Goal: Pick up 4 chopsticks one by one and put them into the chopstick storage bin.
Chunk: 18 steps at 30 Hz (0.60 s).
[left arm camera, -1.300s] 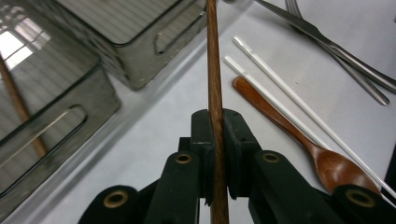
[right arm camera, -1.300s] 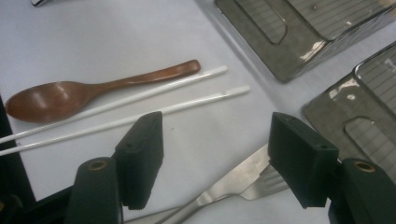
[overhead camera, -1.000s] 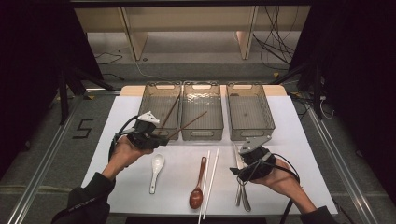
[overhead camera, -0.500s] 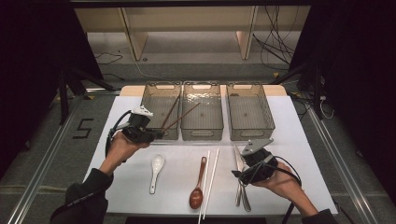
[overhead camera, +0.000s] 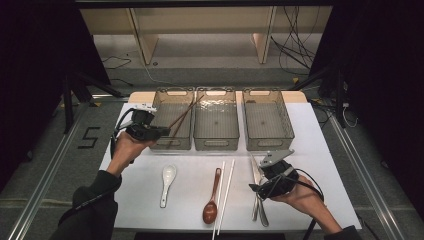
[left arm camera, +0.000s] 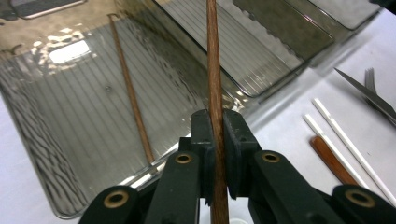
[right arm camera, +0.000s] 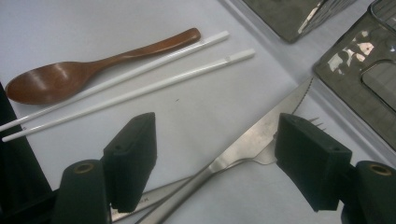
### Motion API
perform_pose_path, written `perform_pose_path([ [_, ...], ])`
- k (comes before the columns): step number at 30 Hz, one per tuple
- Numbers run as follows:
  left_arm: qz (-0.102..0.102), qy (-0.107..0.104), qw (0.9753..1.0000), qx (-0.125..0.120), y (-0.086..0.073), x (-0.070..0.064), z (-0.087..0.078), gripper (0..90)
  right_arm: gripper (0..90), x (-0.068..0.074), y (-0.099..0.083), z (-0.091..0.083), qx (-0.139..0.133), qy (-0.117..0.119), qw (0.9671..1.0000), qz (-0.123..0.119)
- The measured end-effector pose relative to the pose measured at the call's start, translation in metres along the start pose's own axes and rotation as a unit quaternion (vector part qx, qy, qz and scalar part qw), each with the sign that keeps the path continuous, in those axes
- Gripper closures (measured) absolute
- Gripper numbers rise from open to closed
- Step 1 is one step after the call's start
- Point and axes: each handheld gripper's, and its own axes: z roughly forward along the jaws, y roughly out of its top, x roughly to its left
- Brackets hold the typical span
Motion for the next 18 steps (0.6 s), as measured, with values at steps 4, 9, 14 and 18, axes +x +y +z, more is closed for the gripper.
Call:
perform_pose_path([
  [4, -0.013, 0.012, 0.9998, -0.006, 0.003, 0.008, 0.003, 83.3, 29.8, 0.001, -0.001, 0.000, 0.000, 0.000, 1.0000, 0.001],
  [9, -0.023, 0.022, 0.9995, -0.007, 0.009, 0.017, 0.005, 83.4, 29.7, 0.001, -0.001, -0.001, -0.001, 0.001, 1.0000, -0.001],
  [14, -0.041, 0.036, 0.9985, -0.009, 0.015, 0.027, 0.008, 83.4, 29.8, 0.002, -0.001, -0.001, 0.000, 0.000, 1.0000, -0.001],
  [18, -0.051, 0.044, 0.9977, -0.006, 0.018, 0.032, 0.014, 83.3, 29.8, 0.002, -0.001, -0.001, 0.000, 0.002, 1.0000, -0.002],
])
